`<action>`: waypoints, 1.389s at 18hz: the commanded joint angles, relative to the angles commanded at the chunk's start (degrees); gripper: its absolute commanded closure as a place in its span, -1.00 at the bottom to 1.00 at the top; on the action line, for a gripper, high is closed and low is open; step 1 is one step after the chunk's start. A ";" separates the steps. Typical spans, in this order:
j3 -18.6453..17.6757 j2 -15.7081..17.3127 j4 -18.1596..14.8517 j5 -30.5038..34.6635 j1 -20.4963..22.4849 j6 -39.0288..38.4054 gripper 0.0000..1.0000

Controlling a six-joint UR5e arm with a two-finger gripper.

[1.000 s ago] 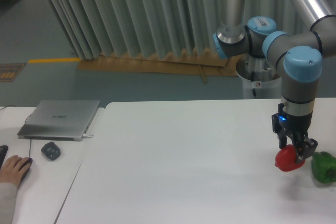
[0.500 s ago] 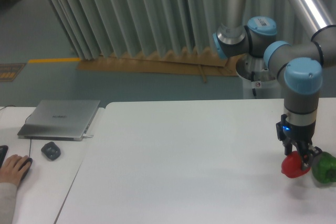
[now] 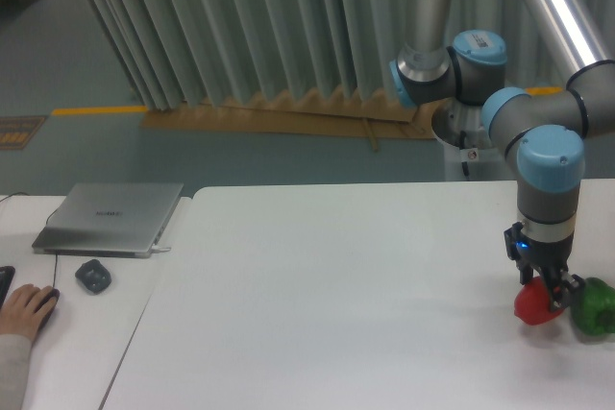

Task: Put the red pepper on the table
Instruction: 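Lower the red pepper onto the table and open the gripper, then lift the open gripper up off the red pepper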

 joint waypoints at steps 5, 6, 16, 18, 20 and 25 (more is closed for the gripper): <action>-0.44 0.26 0.35 0.87 -0.18 -0.01 -0.42; -0.52 0.26 0.35 1.92 -0.18 -0.09 -0.63; -0.52 -0.62 2.02 10.46 -2.99 -4.14 -1.00; -0.44 -0.09 2.02 9.41 -2.81 -3.96 -1.00; -0.35 0.96 1.94 7.13 -2.29 -3.61 -1.00; -0.26 4.12 1.23 1.16 -1.58 -3.61 -1.00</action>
